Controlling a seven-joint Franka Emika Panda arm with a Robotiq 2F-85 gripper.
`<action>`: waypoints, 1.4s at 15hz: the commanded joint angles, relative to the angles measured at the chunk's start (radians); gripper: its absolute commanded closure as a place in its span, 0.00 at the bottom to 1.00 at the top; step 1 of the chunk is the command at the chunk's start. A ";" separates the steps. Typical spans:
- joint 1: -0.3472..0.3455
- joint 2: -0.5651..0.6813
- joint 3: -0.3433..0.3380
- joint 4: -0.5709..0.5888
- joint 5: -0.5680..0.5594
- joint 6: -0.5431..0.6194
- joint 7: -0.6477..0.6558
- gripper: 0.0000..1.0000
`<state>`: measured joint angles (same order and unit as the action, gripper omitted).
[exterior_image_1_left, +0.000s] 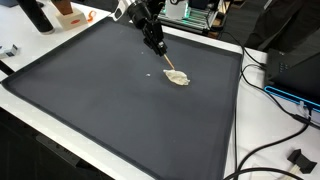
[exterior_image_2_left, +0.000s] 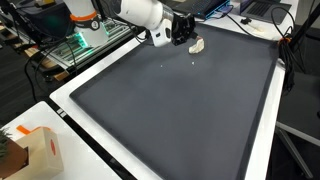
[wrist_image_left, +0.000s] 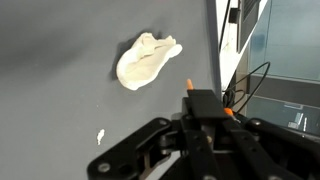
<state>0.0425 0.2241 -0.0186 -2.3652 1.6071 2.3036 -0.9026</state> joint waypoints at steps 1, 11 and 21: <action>0.017 -0.057 0.012 -0.044 0.003 0.071 0.035 0.97; 0.060 -0.175 0.066 -0.105 -0.079 0.280 0.103 0.97; 0.095 -0.253 0.112 -0.158 -0.415 0.466 0.303 0.97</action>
<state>0.1243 0.0115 0.0827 -2.4760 1.3217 2.7188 -0.6931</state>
